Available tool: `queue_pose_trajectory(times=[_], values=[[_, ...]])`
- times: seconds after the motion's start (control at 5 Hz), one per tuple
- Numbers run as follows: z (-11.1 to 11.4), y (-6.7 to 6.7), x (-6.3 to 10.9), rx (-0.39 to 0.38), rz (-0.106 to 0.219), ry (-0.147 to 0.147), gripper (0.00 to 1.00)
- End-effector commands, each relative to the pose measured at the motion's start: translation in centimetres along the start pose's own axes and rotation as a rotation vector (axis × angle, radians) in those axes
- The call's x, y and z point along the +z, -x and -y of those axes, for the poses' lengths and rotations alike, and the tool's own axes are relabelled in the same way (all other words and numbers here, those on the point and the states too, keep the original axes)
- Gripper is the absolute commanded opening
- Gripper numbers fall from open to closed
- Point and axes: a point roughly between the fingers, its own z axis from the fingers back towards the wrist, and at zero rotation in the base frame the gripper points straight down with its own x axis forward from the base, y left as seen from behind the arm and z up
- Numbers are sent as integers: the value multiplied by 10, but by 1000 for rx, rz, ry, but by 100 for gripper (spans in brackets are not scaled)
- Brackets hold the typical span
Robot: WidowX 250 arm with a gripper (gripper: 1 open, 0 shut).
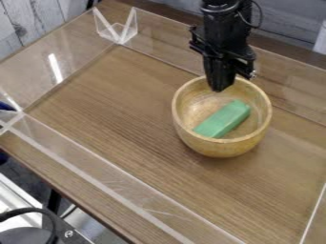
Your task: Remove the green block from inside the brown bowl and put it on the table
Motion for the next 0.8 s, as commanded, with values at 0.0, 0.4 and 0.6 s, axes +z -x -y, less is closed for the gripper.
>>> queue_pose_trajectory(times=[0.0,0.4,0.6], values=[[-5,-11,20,4,72,-24,0],[-6,-12,18,6,71,-19,0],[-6,-12,17,6,71,-16,0]])
